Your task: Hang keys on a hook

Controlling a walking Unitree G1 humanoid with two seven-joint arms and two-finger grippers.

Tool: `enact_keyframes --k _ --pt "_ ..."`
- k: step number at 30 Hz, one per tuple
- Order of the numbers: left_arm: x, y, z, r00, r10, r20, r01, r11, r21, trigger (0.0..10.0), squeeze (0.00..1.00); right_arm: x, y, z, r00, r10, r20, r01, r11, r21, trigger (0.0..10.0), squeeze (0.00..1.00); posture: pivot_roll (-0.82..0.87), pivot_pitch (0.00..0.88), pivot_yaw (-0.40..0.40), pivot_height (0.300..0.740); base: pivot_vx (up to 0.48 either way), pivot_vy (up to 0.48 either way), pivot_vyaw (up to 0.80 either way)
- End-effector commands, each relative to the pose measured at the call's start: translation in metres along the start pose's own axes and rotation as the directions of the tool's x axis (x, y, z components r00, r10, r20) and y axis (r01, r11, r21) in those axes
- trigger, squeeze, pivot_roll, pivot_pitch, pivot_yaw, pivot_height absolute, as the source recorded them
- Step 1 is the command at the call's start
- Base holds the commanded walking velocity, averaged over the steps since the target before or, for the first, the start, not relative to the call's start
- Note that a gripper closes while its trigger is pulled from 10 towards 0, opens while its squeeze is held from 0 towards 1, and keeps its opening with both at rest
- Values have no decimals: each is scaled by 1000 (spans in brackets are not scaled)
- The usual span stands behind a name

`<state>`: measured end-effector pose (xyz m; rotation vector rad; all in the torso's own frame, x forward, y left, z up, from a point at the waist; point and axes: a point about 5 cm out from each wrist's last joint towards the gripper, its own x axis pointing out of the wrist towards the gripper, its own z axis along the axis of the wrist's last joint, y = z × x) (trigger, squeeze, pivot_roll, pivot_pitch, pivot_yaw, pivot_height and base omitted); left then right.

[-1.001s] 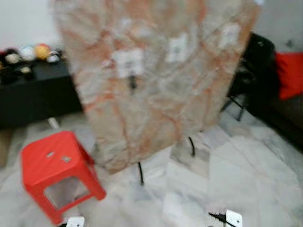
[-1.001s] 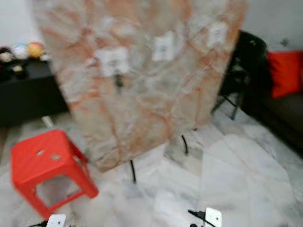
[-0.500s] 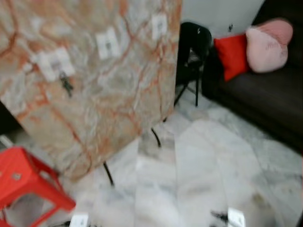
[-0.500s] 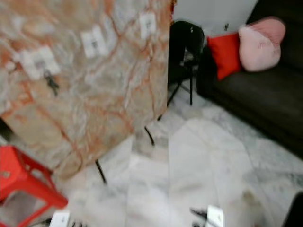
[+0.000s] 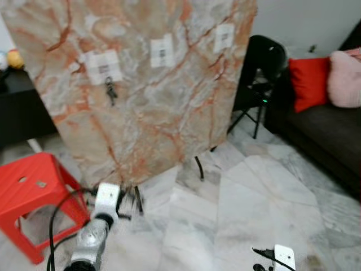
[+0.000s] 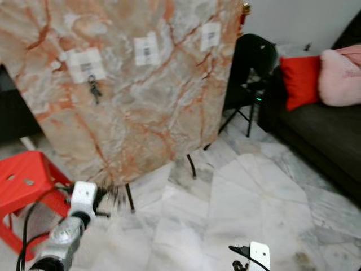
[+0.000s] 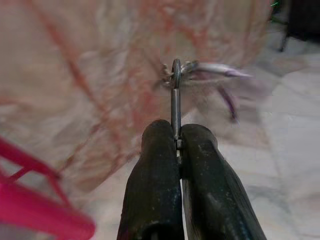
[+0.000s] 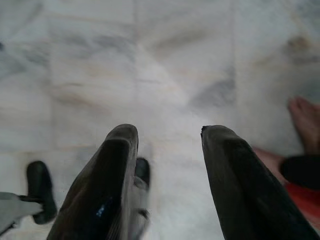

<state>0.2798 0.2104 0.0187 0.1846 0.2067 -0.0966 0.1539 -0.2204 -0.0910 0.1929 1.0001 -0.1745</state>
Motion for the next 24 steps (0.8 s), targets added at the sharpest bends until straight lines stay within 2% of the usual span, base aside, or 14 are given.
enact_keyframes --k 1,5,9,10,15,16,24 --pt "0 -11 11 995 -60 79 59 998 19 10000 0 0 -4 4 1000 -3 4 3 1000 -20 10000 0 125 0 -110 713 0 0 0" --pt "3 -25 44 968 -121 222 110 992 60 10000 0 0 -6 5 1000 -11 3 11 1000 -24 10000 0 126 0 -113 713 0 0 0" --pt "5 -36 64 946 -130 296 123 991 44 10000 0 0 -6 4 1000 -16 5 16 1000 -15 10000 0 104 0 -102 713 0 0 0" --pt "5 -36 64 946 -130 296 123 991 44 10000 0 0 -6 4 1000 -16 5 16 1000 -15 10000 0 104 0 -102 713 0 0 0" --pt "0 -62 86 917 -200 345 199 979 38 10000 0 0 -4 2 1000 -21 3 21 1000 0 10000 0 86 0 -79 713 0 0 0" --pt "0 -62 86 917 -200 345 199 979 38 10000 0 0 -4 2 1000 -21 3 21 1000 0 10000 0 86 0 -79 713 0 0 0" --pt "-6 -92 95 868 -358 343 351 933 86 10000 0 0 -1 -2 1000 -18 -7 18 1000 -2 10000 0 94 0 -59 713 0 0 0"
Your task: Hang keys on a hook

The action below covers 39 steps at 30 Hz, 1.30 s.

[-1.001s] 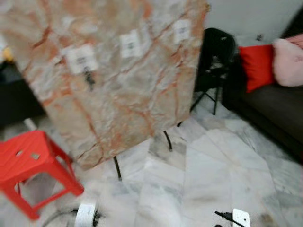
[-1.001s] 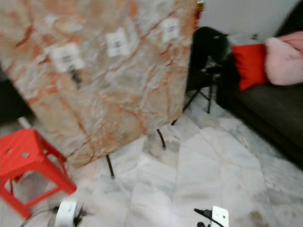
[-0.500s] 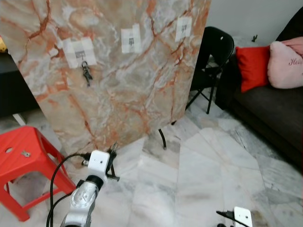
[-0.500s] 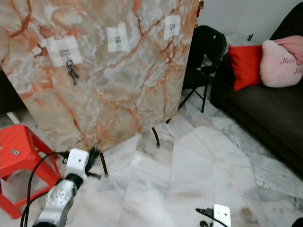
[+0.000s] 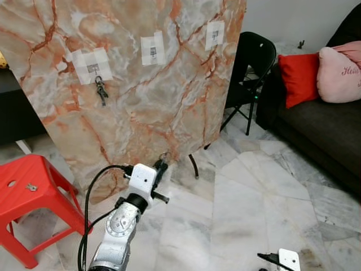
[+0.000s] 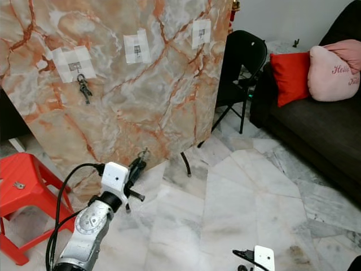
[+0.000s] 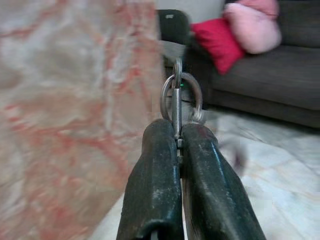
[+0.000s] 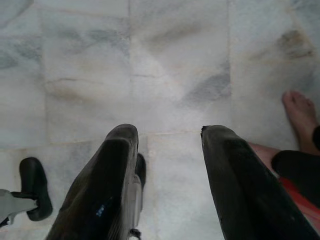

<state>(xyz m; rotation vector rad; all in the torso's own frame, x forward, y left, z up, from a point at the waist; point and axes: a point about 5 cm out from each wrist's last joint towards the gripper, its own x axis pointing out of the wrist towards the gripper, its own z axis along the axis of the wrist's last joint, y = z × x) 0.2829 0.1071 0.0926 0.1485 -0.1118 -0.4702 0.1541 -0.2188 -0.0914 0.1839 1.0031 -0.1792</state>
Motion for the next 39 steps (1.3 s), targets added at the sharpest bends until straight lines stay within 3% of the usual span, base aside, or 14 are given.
enact_keyframes --k 1,11,26,39 --pt "3 -7 5 999 -37 9 37 999 -7 10000 0 -1 -2 -2 1000 -13 -3 13 1000 12 10000 0 86 0 -53 713 0 0 0" --pt "14 -6 17 999 23 25 -22 999 -41 10000 0 -1 -1 -4 1000 -17 2 17 999 40 10000 0 72 0 -45 713 0 0 0" --pt "20 -2 22 999 32 34 -31 999 -13 10000 0 0 1 -2 1000 -12 17 11 998 61 10000 0 69 0 -42 713 0 0 0" --pt "23 -2 25 998 38 40 -37 999 -26 10000 0 0 1 -1 1000 -8 17 7 999 54 10000 0 63 0 -38 713 306 0 0"
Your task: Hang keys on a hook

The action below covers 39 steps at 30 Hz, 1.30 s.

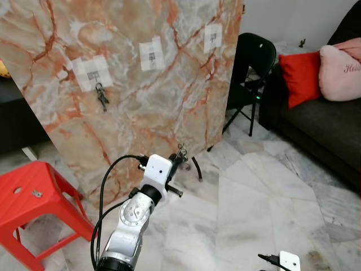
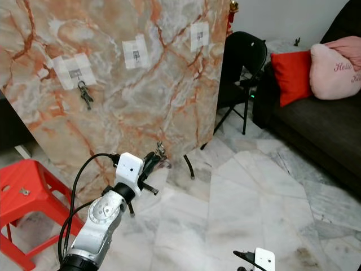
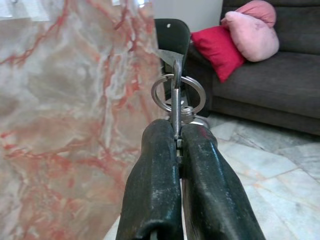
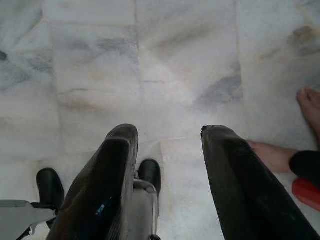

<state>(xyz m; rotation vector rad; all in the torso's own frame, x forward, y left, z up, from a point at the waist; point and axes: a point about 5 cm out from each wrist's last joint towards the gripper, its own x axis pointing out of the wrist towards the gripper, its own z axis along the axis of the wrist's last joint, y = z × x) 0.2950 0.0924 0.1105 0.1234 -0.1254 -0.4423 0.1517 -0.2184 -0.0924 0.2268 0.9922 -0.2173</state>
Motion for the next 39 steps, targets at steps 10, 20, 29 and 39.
enact_keyframes --k 10,20,29,39 --pt "4 10 8 999 47 26 -47 999 -1 10000 0 1 2 3 1000 13 7 -13 1000 -22 10000 0 70 0 -45 713 346 0 0" --pt "6 22 11 995 96 31 -96 995 5 10000 0 1 3 4 1000 20 8 -19 999 -38 10000 0 69 0 -44 713 360 0 165" --pt "7 21 14 994 99 41 -99 995 2 10000 0 1 3 4 1000 15 8 -15 1000 -16 10000 0 70 0 -46 713 368 0 521" --pt "9 21 15 994 97 44 -97 995 5 10000 0 1 3 3 1000 20 7 -20 1000 -23 10000 0 74 0 -48 713 372 0 0"
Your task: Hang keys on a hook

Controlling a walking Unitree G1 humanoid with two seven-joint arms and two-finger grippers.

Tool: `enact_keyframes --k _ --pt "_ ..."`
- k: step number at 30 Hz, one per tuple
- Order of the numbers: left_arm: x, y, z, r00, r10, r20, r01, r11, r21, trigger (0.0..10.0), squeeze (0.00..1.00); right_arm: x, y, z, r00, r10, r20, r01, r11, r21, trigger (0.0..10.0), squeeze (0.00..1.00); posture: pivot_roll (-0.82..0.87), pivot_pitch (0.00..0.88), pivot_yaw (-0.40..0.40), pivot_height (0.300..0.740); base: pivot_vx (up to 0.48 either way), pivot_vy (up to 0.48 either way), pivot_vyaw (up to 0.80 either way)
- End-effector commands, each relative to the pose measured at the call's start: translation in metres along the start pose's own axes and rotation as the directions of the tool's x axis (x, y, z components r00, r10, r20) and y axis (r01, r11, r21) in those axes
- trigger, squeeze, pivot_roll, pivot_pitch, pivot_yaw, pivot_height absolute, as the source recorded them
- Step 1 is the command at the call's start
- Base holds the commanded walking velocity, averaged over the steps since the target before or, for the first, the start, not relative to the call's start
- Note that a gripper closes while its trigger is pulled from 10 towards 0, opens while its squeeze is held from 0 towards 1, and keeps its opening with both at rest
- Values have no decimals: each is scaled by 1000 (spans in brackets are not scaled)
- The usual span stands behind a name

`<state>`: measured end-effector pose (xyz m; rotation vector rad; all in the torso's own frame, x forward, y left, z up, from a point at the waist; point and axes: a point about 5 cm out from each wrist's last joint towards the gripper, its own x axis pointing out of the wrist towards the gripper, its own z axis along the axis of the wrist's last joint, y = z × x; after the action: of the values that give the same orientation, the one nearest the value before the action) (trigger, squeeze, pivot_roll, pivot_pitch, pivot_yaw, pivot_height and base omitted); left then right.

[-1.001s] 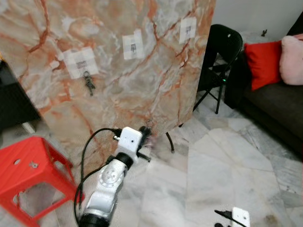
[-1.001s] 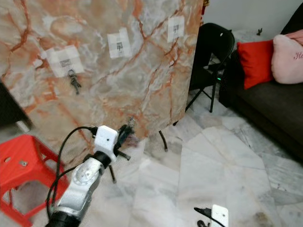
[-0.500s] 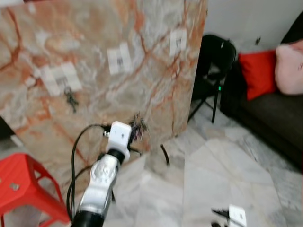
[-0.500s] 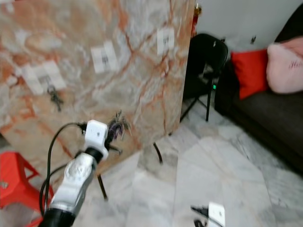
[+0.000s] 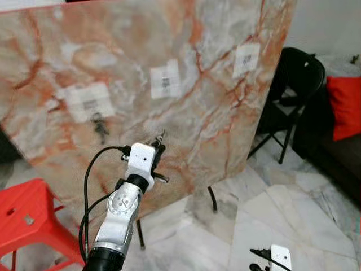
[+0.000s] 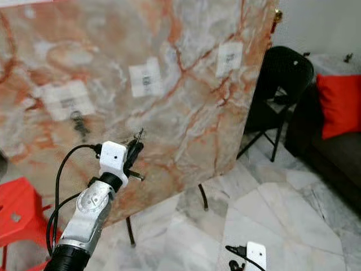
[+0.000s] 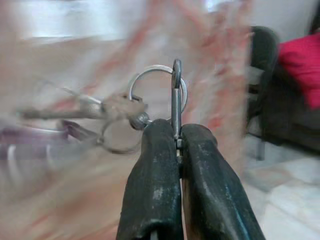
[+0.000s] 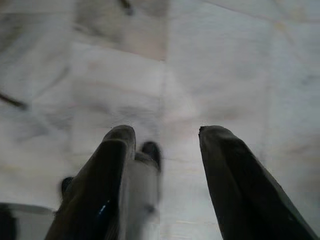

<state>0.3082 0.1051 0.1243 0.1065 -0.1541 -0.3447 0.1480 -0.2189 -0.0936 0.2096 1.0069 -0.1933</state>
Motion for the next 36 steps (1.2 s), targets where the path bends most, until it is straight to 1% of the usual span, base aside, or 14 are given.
enact_keyframes --k 1,10,14,16,23,25,27,29,31,32,34,35,36 --pt "1 2 5 1000 -4 20 3 1000 11 10000 0 2 5 7 1000 9 21 -9 1000 2 10000 0 73 0 -46 713 368 0 0" --pt "1 2 5 1000 -13 20 13 1000 15 10000 0 2 5 6 1000 11 18 -11 1000 -5 10000 0 70 0 -44 713 371 0 0" --pt "1 1 7 1000 -12 29 11 1000 12 10000 0 2 5 6 1000 13 16 -12 1000 -7 10000 0 71 0 -44 713 373 0 0" --pt "1 0 9 998 -14 54 14 1000 -5 10000 0 2 5 5 1000 15 16 -15 1000 -9 10000 0 71 0 -43 713 287 0 0" --pt "-1 2 10 998 -7 63 7 1000 -5 10000 0 2 6 5 1000 17 17 -17 1000 -11 10000 0 71 0 -44 713 0 0 0" --pt "-2 3 10 998 2 62 -2 1000 0 10000 0 2 6 6 1000 17 17 -17 1000 -10 10000 0 75 0 -45 713 0 0 0" --pt "-4 6 9 998 -1 56 -2 999 51 10000 0 2 6 6 1000 16 16 -16 1000 -12 10000 0 75 0 -45 713 0 0 0" --pt "-7 8 7 999 -26 39 22 995 93 10000 0 2 6 6 1000 16 16 -16 1000 -14 10000 0 85 0 -50 713 0 0 0" --pt "-11 4 5 993 -114 25 110 985 133 10000 0 2 6 6 1000 18 16 -17 1000 -16 10000 0 87 0 -50 713 0 0 0" --pt "-15 0 3 981 -192 2 187 960 210 10000 0 2 6 7 1000 19 16 -19 1000 -19 10000 0 88 0 -49 713 0 0 0" --pt "-18 -3 0 970 -241 -25 239 935 262 10000 0 2 6 7 1000 20 17 -19 1000 -19 10000 0 89 0 -49 713 0 0 0" --pt "-22 -6 -4 955 -291 -53 293 905 308 10000 0 2 7 7 1000 21 18 -21 1000 -21 10000 0 91 0 -49 713 0 0 0" --pt "-26 -8 -8 929 -355 -106 368 848 382 10000 0 2 7 7 1000 25 19 -24 999 -30 10000 0 90 0 -48 713 0 0 0"
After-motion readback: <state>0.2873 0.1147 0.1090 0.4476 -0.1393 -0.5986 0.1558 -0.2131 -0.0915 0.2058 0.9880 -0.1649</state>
